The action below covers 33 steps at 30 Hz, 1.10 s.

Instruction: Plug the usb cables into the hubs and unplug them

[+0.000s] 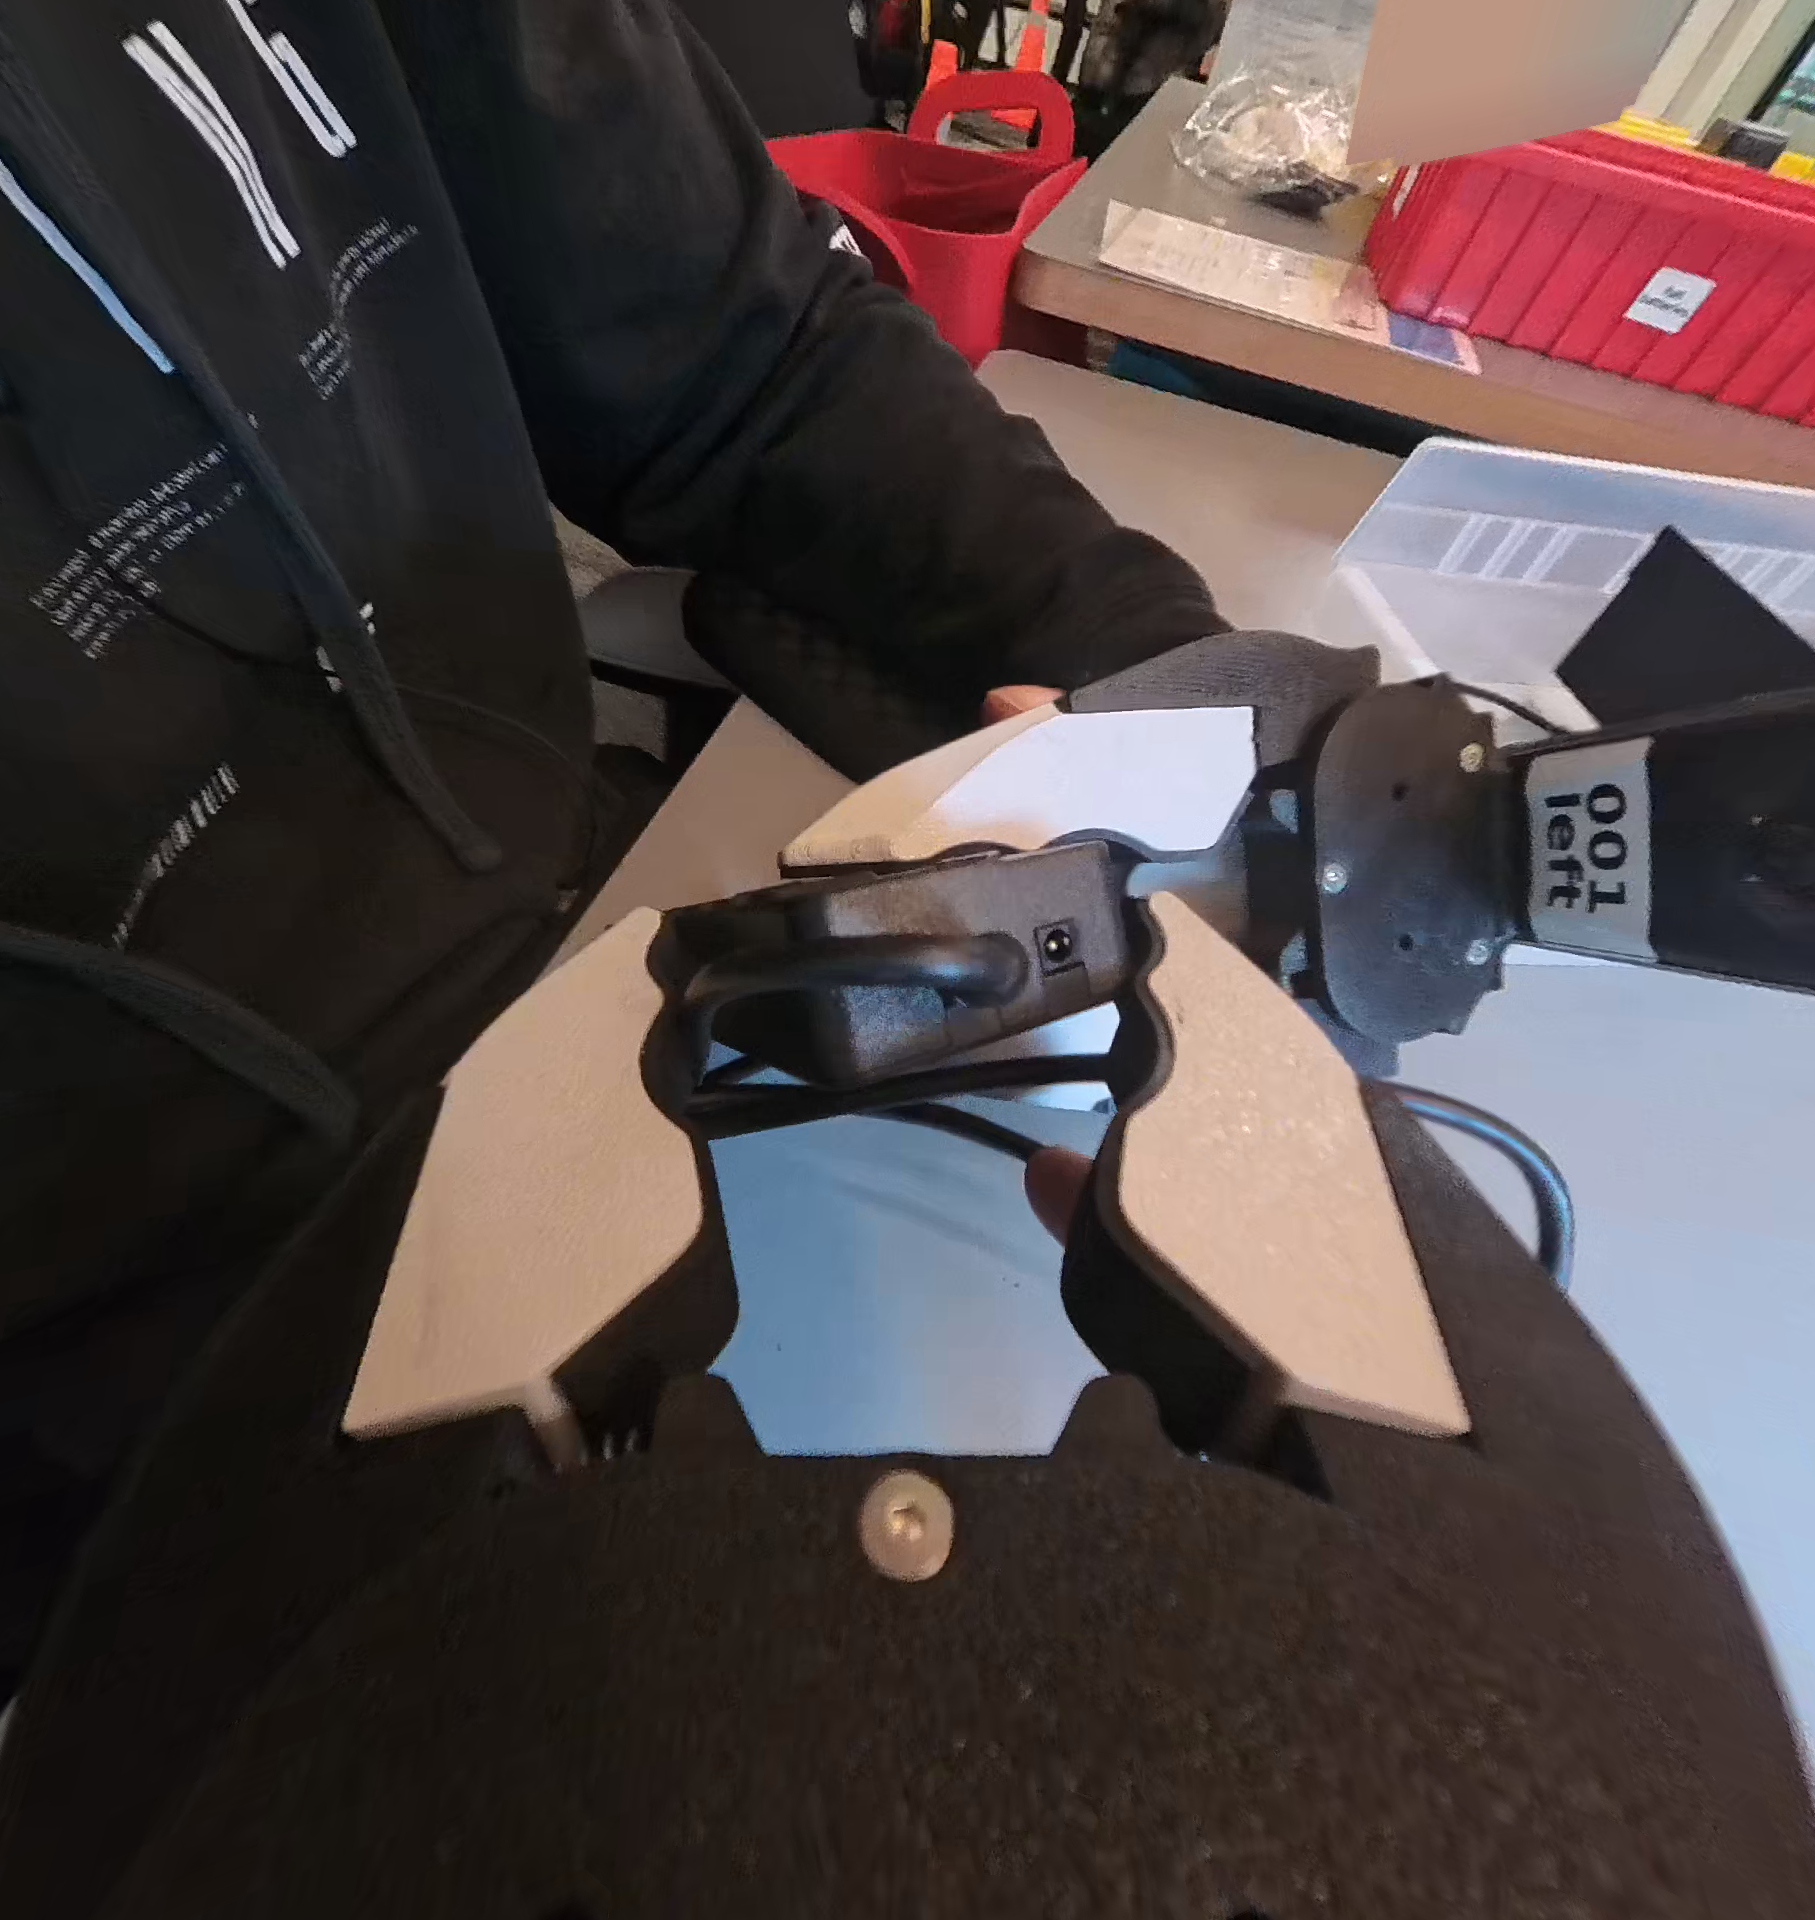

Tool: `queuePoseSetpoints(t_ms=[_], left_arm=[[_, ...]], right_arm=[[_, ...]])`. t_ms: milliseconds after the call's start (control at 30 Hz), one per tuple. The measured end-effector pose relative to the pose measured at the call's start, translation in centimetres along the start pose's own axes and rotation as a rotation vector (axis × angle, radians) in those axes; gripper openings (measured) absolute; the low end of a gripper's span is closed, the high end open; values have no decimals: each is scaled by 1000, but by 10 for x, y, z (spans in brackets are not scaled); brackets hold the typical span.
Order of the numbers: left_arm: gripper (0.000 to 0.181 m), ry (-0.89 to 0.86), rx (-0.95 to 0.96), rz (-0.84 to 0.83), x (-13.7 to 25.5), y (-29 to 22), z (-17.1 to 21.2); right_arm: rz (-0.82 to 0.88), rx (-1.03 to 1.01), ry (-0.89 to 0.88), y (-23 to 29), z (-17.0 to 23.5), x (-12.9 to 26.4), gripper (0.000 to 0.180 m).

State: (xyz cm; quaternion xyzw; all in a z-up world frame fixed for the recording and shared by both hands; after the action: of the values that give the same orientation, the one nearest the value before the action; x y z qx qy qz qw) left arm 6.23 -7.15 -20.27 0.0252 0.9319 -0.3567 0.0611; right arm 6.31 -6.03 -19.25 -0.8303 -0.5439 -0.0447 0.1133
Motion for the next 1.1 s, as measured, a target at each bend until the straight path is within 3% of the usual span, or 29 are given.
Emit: queuePoseSetpoints(t_ms=[133, 200, 367, 533, 633, 700, 933, 1100], left_arm=[[24, 16, 5, -31, 0, 1, 1], [27, -48, -29, -125, 10, 6, -10], [42, -255, -216, -580, 63, 22, -49], [61, -112, -517, -950, 76, 29, -53], [70, 35, -590, -1045, 65, 49, -44], [60, 143, -674, -1111, 64, 60, -39], [58, 110, -733, -1131, 72, 48, -46], [58, 256, -749, -1167, 65, 57, -36]], right_arm=[[-11, -40, -7, 0, 1, 0, 77], [61, -42, -10, -12, 1, 7, 75], [398, -48, 0, -63, 4, 50, 70], [599, -100, -47, -92, 8, 74, 65], [610, -112, -121, -92, 1, 67, 63], [581, -124, -166, -88, -4, 60, 62], [571, -168, -154, -87, 3, 65, 66], [484, -193, -67, -76, 18, 44, 71]])
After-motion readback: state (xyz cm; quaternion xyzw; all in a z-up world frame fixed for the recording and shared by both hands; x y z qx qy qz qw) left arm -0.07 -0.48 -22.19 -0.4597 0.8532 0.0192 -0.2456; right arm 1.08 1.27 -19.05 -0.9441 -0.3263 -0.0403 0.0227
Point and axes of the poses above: each gripper's, where its closed fingertips meet, x back along the fingers, z out of its underside, y = z × x across the jaws, the point moved 2 cm from there along x, back along the fingers, and after that the axes turned 9 degrees about -y, right-handed, at the moved point
